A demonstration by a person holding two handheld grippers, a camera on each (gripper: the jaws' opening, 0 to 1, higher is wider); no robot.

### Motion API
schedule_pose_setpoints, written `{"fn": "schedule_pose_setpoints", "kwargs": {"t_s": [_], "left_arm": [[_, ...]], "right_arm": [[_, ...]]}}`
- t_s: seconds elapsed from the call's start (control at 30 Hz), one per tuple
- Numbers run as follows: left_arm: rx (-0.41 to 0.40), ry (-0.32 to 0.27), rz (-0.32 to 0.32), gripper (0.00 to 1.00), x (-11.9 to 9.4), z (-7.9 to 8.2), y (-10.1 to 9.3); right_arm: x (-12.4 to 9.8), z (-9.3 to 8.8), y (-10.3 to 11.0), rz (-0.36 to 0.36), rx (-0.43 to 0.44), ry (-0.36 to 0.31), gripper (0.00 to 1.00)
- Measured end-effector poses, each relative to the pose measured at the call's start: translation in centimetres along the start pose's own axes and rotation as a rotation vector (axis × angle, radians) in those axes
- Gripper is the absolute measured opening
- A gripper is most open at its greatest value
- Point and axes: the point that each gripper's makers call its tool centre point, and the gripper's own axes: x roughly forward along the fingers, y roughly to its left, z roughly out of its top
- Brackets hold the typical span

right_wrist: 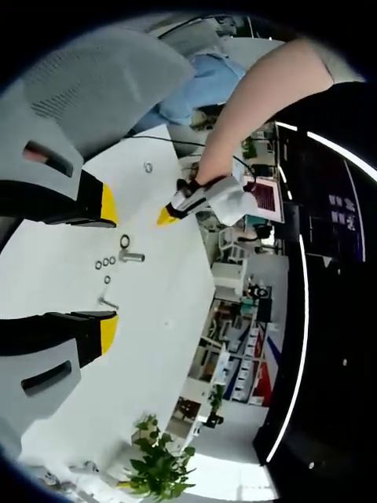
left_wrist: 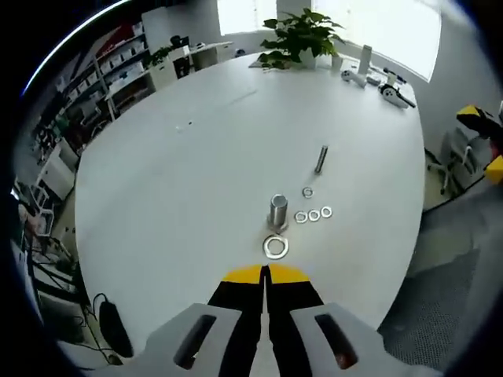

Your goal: Place the washer onto the threaded stud by aligning its center hole with the stud, sliding it down to the base, and recovering from edge contact or off-axis alignment until the washer reaches the visible bottom stop.

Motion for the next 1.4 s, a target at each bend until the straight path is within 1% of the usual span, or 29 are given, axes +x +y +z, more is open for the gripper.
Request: {"fn": "schedule_pose_setpoints", "kwargs": {"t_s": [0.07,0.17,0.3,0.47,0.53,0.6,0.73,0.8,0.9,0.97,1.07,1.2,1.23,1.27,1.3,1.4], "left_arm": [[-0.011,-0.016,0.004,0.0,-0.6,0.0,-0.4],[-0.015,-0.045,0.017,0.0,-1.4,0.2,-0.7],[-0.05,-0.101,0.035,0.0,-2.4,0.7,-0.7],[-0.087,-0.165,0.057,0.0,-3.8,1.2,-1.0],[-0.095,-0.18,0.066,0.0,-4.2,1.2,-1.0],[-0.107,-0.22,0.093,0.0,-4.9,1.2,-1.0],[-0.127,-0.253,0.12,0.0,-6.1,0.7,-1.1],[-0.133,-0.266,0.135,0.0,-6.5,0.3,-1.0],[-0.171,-0.288,0.141,0.0,-6.9,-0.3,-0.9],[-0.177,-0.298,0.16,0.0,-7.2,-0.8,-0.8],[-0.214,-0.326,0.183,0.0,-8.1,-1.5,-0.8],[-0.234,-0.33,0.216,0.0,-8.8,-2.9,-0.2],[-0.245,-0.322,0.221,0.0,-8.9,-3.4,0.0],[-0.248,-0.32,0.222,0.0,-9.0,-3.5,0.0],[-0.261,-0.314,0.229,0.0,-9.1,-4.1,0.4],[-0.295,-0.306,0.241,0.0,-9.4,-5.1,1.4]], "right_arm": [[0.0,0.0,0.1,0.003,0.002,0.0,0.45],[0.1,0.1,0.5,0.014,-0.024,0.001,0.45],[0.2,0.2,1.1,0.036,-0.041,0.004,0.45],[0.3,0.1,1.1,0.043,-0.038,0.009,0.45],[0.3,0.0,1.1,0.047,-0.039,0.011,0.45],[0.3,0.1,1.3,0.055,-0.043,0.007,0.45],[0.4,0.2,1.8,0.066,-0.057,0.009,0.45],[0.4,0.2,1.8,0.069,-0.059,0.008,0.45],[0.4,0.2,1.8,0.071,-0.058,0.006,0.45],[0.3,0.3,1.8,0.069,-0.057,0.0,0.45],[0.2,0.5,1.6,0.062,-0.05,-0.011,0.45],[0.2,0.3,1.4,0.053,-0.039,-0.007,0.46],[0.2,0.3,1.3,0.053,-0.035,-0.005,0.46],[0.2,0.3,1.3,0.053,-0.035,-0.005,0.46],[0.2,0.3,1.3,0.051,-0.036,-0.006,0.46],[0.1,0.5,1.2,0.044,-0.038,-0.015,0.46]]}}
